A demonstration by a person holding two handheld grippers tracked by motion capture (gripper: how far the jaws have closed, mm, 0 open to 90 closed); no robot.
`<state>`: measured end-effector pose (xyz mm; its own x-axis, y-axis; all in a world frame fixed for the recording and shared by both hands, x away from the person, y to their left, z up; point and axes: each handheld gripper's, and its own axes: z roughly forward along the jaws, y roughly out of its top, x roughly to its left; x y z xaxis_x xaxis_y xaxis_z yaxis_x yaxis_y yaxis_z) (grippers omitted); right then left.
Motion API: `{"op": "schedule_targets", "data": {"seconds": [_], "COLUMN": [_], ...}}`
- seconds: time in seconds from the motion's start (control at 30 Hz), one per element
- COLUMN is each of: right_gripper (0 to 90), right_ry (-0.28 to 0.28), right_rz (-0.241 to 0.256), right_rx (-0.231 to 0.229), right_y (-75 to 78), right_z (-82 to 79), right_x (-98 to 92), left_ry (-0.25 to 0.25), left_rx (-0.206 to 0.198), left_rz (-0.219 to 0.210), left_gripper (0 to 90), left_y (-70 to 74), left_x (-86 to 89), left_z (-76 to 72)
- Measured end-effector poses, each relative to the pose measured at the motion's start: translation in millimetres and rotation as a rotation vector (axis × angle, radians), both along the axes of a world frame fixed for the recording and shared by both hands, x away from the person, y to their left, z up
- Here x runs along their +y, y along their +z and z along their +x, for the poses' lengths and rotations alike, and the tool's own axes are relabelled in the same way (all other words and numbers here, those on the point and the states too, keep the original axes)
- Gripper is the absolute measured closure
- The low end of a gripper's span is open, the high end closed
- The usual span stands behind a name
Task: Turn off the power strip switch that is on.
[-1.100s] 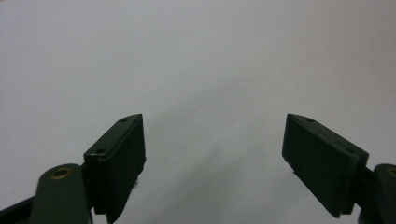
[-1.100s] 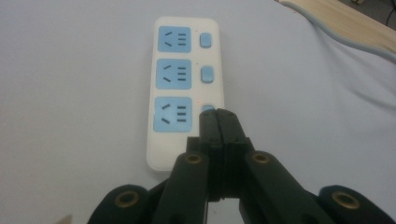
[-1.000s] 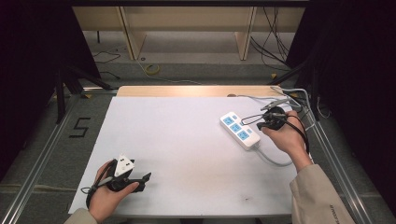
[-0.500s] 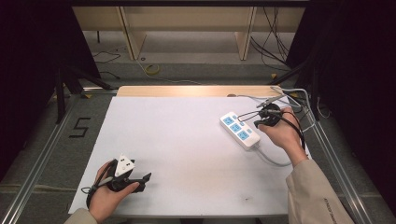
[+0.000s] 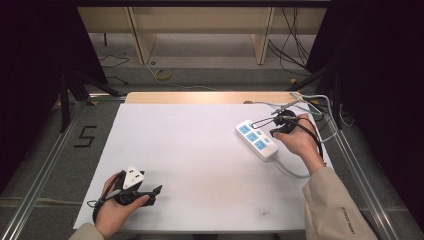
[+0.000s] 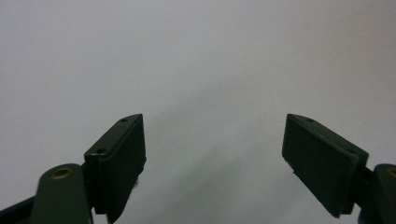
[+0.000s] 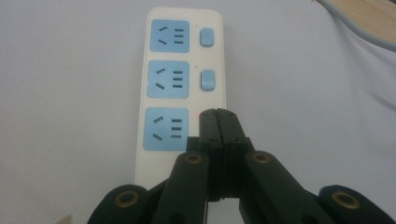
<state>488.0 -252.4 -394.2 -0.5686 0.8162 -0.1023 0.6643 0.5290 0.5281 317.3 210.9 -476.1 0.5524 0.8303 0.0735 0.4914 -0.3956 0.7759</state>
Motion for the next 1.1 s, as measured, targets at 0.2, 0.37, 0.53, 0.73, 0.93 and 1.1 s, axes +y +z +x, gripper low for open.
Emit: {"op": "schedule_targets", "data": {"seconds": [0.2,0.37,0.53,0.73,0.93,1.1], "right_gripper": [90.0,90.0,90.0,90.0,90.0,90.0], "right_ry": [0.005,0.001,0.005,0.004,0.001,0.001], "right_rz": [-0.007,-0.003,-0.008,-0.017,-0.023,-0.030], "right_rx": [0.022,0.035,0.048,0.063,0.082,0.095], "right_y": [-4.3,-8.2,-11.5,-14.0,-18.2,-21.9], "right_z": [5.5,9.3,12.6,17.6,22.3,24.8], "right_x": [2.3,3.8,5.3,7.3,9.1,11.0], "left_ry": [-0.001,-0.001,-0.001,-0.002,-0.002,-0.003], "left_rx": [0.001,0.000,0.000,0.000,0.000,-0.001], "left_rz": [0.000,-0.001,0.000,0.001,0.000,0.000], "left_gripper": [21.3,21.3,21.3,21.3,21.3,21.3], "left_y": [-0.1,0.0,-0.1,-0.1,-0.1,0.0], "left_x": [0.1,0.1,-0.1,-0.1,0.0,-0.1], "left_z": [0.1,0.1,0.1,0.1,0.1,0.1]}}
